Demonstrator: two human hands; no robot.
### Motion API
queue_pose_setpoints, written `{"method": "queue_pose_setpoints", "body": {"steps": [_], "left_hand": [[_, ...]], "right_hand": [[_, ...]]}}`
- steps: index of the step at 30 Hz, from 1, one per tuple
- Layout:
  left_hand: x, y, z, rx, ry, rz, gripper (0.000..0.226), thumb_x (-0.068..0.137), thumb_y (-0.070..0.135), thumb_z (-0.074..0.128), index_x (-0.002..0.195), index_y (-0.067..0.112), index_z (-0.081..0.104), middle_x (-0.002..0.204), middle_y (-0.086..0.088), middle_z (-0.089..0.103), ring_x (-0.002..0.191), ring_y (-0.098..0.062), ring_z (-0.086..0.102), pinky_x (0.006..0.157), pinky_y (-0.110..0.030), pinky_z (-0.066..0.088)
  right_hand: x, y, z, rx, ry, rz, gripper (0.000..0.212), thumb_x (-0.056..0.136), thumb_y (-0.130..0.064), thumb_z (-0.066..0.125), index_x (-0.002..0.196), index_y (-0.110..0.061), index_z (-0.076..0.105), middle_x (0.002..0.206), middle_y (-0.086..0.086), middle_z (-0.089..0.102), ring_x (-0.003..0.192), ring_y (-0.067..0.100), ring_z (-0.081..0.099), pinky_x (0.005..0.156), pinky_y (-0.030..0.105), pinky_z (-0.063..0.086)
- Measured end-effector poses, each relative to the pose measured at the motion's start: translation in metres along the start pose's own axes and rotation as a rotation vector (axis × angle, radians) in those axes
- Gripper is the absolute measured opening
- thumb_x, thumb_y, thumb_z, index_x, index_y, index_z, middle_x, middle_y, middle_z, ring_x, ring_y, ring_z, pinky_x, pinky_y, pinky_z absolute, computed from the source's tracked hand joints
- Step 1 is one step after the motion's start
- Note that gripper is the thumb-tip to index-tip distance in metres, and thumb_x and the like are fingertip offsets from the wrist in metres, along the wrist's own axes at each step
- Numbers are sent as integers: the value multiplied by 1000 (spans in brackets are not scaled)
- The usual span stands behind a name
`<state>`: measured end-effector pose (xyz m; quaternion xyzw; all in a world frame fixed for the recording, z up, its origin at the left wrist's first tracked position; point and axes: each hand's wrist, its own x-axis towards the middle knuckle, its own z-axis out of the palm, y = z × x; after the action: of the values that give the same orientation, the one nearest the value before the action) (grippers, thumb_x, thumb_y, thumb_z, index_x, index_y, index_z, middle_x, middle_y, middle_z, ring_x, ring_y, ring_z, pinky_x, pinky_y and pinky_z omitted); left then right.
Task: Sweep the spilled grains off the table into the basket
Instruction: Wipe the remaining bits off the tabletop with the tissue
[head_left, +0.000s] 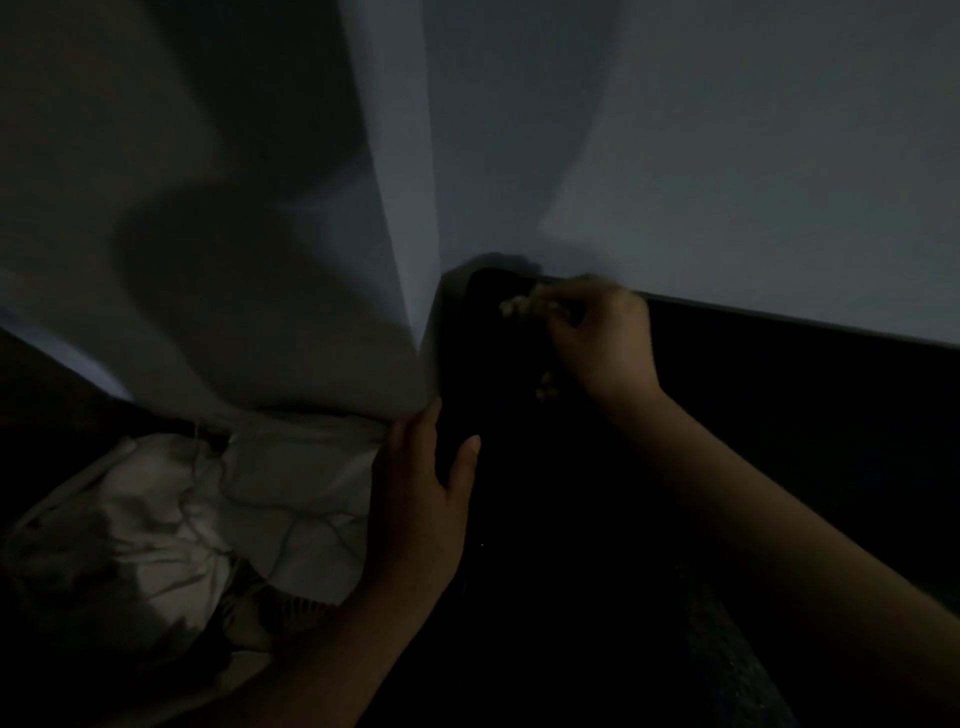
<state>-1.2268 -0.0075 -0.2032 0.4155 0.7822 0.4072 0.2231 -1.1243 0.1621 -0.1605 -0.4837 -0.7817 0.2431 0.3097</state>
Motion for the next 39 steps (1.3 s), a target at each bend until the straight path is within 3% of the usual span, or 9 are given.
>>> {"method": "queue_pose_setpoints", "body": {"steps": [5, 12, 15, 21, 25, 28, 31, 35, 39], "left_hand": [[1, -1, 0, 0, -7, -9, 66, 85, 56, 41, 133, 12, 51, 130, -9, 51, 121, -21, 48, 102, -39, 40], [-1, -1, -1, 8, -11, 12, 48, 94, 35, 49, 137, 13, 47, 134, -8, 48, 124, -20, 44, 102, -26, 33], [-1, -2, 0, 12, -12, 24, 47, 96, 36, 49, 137, 13, 47, 132, -7, 49, 123, -20, 45, 101, -26, 34], [-2, 1, -1, 18, -16, 4, 47, 96, 32, 49, 139, 13, 44, 135, -11, 48, 123, -21, 45, 98, -21, 30], [-5, 2, -8, -33, 6, -74, 41, 96, 30, 51, 134, 14, 50, 128, -8, 55, 116, -23, 52, 96, -31, 41], [-17, -8, -21, -52, 7, -86, 31, 94, 33, 53, 120, 16, 59, 115, -2, 60, 105, -19, 56, 88, -36, 47], [-37, -26, -34, -106, 2, -35, 35, 91, 39, 56, 116, 15, 60, 111, 1, 59, 104, -18, 57, 87, -39, 49], [-64, -39, -40, -184, -49, -91, 32, 87, 53, 55, 110, 31, 56, 113, 5, 57, 99, -15, 60, 79, -29, 49], [-77, -43, -39, -176, -46, -81, 39, 86, 62, 51, 110, 33, 60, 109, 8, 59, 96, -6, 59, 76, -20, 47]], "right_hand": [[-6, 0, 20, -78, 61, 28, 18, 80, -16, 62, 87, -7, 76, 92, 13, 71, 86, 31, 66, 76, 33, 52], [-72, -14, 3, 43, -72, -45, 18, 82, -6, 70, 96, -15, 77, 99, 2, 70, 95, 17, 65, 87, 35, 54], [-59, -9, -4, 85, 60, 57, 13, 84, -9, 69, 93, -13, 76, 96, 1, 70, 90, 14, 66, 84, 31, 54], [-65, -7, 11, -140, 81, 42, 21, 83, -6, 65, 100, -12, 76, 104, 5, 68, 99, 24, 62, 89, 35, 51], [-109, -23, 2, -51, 5, 19, 23, 83, -4, 66, 101, -15, 75, 104, 2, 67, 99, 20, 62, 88, 35, 53], [-132, -31, -13, 37, -86, 45, 25, 81, 0, 67, 99, -15, 76, 102, 0, 68, 97, 16, 64, 88, 35, 53], [-128, -26, -24, 97, -11, 83, 20, 84, -2, 66, 97, -13, 76, 101, 1, 68, 94, 16, 65, 87, 36, 54], [-115, -16, -6, -20, 131, 127, 15, 85, -12, 67, 96, -14, 76, 102, 4, 69, 96, 22, 65, 87, 42, 53], [-145, -33, 7, -30, 68, 54, 20, 81, -9, 67, 97, -16, 77, 102, 2, 69, 96, 21, 64, 87, 32, 52]]}}
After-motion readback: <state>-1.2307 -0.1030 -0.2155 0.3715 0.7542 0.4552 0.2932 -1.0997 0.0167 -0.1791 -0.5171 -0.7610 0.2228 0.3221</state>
